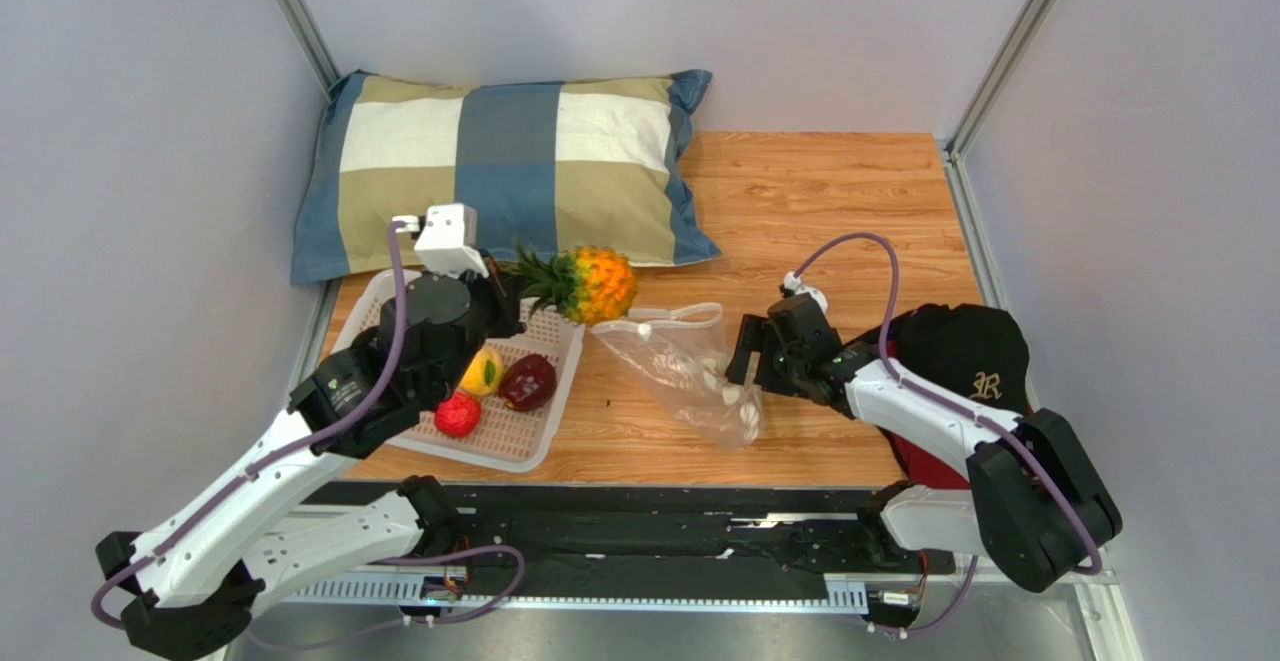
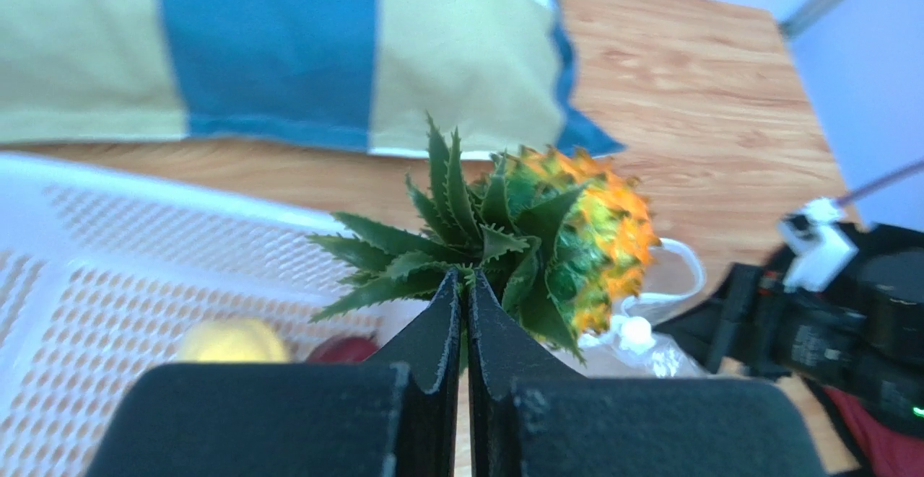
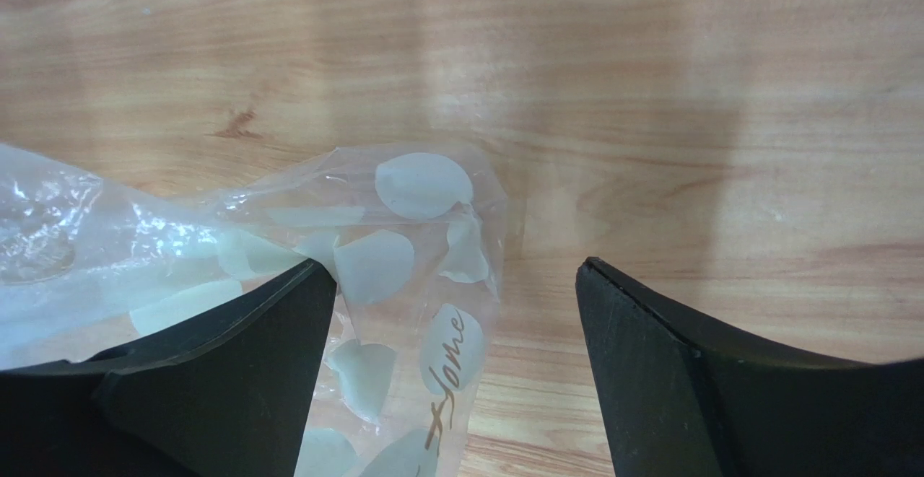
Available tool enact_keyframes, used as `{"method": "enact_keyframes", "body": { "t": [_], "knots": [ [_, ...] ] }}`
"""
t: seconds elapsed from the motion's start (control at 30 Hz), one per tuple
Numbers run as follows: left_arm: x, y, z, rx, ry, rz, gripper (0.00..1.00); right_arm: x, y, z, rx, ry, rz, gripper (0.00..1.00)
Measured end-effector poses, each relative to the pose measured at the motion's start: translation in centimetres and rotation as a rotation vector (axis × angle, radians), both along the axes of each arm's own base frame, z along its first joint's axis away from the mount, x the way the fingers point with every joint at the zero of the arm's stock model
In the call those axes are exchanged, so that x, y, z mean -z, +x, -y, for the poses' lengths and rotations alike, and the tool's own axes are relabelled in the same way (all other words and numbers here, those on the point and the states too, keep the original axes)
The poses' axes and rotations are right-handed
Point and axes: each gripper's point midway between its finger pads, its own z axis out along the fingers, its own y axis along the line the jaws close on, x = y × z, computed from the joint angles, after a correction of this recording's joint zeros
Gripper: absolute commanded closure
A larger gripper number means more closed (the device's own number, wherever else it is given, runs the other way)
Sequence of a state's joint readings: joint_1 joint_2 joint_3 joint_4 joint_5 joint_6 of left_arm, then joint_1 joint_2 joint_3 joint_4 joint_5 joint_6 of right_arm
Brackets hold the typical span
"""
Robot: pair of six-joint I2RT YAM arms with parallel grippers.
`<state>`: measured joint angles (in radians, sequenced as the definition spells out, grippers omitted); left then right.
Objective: Open the zip-top bag and remove the fake food
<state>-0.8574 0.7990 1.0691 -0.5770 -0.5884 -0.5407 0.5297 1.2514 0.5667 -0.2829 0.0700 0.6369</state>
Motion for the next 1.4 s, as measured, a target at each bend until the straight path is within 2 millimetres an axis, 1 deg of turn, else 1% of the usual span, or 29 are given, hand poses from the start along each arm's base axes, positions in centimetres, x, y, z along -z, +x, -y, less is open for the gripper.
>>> {"method": "enact_keyframes", "body": {
  "t": [0.07, 0.17, 0.23, 0.3, 0.37, 0.47, 0.53, 0.6, 0.67, 0.7, 0.73, 0.77, 0.8, 0.87, 1.0, 1.07, 1.13, 1.23, 1.3, 1.33, 1.37, 1.4],
  "knots": [
    [0.7, -0.3, -1.7, -0.073, 0.018, -0.023, 1.00, -0.6, 0.6, -0.3, -0.004, 0.005, 0.014, 0.15],
    [2.3, -0.7, -4.2, -0.176, 0.065, -0.061, 1.00, -1.6, 1.6, -0.7, -0.010, 0.005, 0.037, 0.14],
    [3.6, -1.3, -5.6, -0.221, 0.087, -0.076, 1.00, -1.8, 2.0, -0.9, -0.014, 0.002, 0.044, 0.14],
    [4.1, -1.9, -6.9, -0.255, 0.088, -0.084, 1.00, -1.9, 2.2, -1.1, -0.019, 0.004, 0.042, 0.14],
    [4.1, -2.5, -8.2, -0.306, 0.066, -0.083, 1.00, -1.9, 2.2, -1.3, -0.028, 0.008, 0.041, 0.14],
    [3.6, -3.3, -11.7, -0.445, 0.072, -0.038, 1.00, -1.5, 2.0, -0.5, -0.021, -0.030, 0.028, 0.13],
    [3.2, -3.8, -13.3, -0.505, 0.063, -0.012, 1.00, -1.3, 1.8, 0.0, -0.017, -0.050, 0.018, 0.11],
    [3.0, -3.9, -14.0, -0.542, 0.058, -0.001, 1.00, -1.2, 1.5, -0.1, -0.032, -0.046, 0.008, 0.09],
    [3.4, -3.7, -13.6, -0.541, 0.070, -0.014, 1.00, -1.9, 0.8, -1.0, -0.075, -0.004, 0.008, 0.07],
    [3.6, -3.4, -13.0, -0.527, 0.076, -0.026, 0.99, -2.4, 0.5, -1.4, -0.096, 0.016, 0.014, 0.06],
    [3.9, -3.1, -12.4, -0.510, 0.076, -0.038, 0.90, -3.1, 0.1, -2.0, -0.123, 0.038, 0.024, 0.05],
    [4.2, -2.9, -11.8, -0.491, 0.076, -0.051, 0.77, -3.7, -0.1, -2.3, -0.139, 0.050, 0.034, 0.05],
    [4.5, -2.8, -11.1, -0.468, 0.078, -0.068, 0.71, -4.4, -0.4, -2.4, -0.154, 0.059, 0.046, 0.05],
    [5.2, -2.4, -9.9, -0.427, 0.078, -0.104, 0.66, -6.0, -0.7, -2.6, -0.174, 0.067, 0.072, 0.04],
    [6.7, -1.9, -7.9, -0.363, 0.081, -0.183, 0.67, -9.7, -0.3, -2.2, -0.176, 0.070, 0.155, 0.04],
    [7.2, -1.4, -6.4, -0.308, 0.052, -0.223, 0.70, -11.2, -0.2, -2.1, -0.174, 0.079, 0.186, 0.04],
    [8.0, -0.6, -5.0, -0.263, 0.005, -0.268, 0.74, -12.1, -0.4, -2.3, -0.180, 0.097, 0.201, 0.04],
    [10.2, 0.3, -3.8, -0.227, -0.040, -0.343, 0.69, -12.8, -1.2, -2.6, -0.199, 0.122, 0.204, 0.04],
    [12.1, 0.2, -2.8, -0.180, -0.054, -0.393, 0.56, -13.2, -1.7, -2.8, -0.210, 0.135, 0.212, 0.03],
    [13.0, -0.1, -2.0, -0.134, -0.071, -0.411, 0.48, -13.4, -2.0, -2.8, -0.211, 0.141, 0.215, 0.02],
    [13.6, -0.6, -1.1, -0.080, -0.091, -0.423, 0.35, -13.5, -2.2, -2.8, -0.210, 0.147, 0.217, 0.01],
    [13.9, -1.0, -0.3, -0.025, -0.120, -0.420, 0.32, -13.6, -2.5, -2.7, -0.204, 0.157, 0.223, 0.01]
  ]
}}
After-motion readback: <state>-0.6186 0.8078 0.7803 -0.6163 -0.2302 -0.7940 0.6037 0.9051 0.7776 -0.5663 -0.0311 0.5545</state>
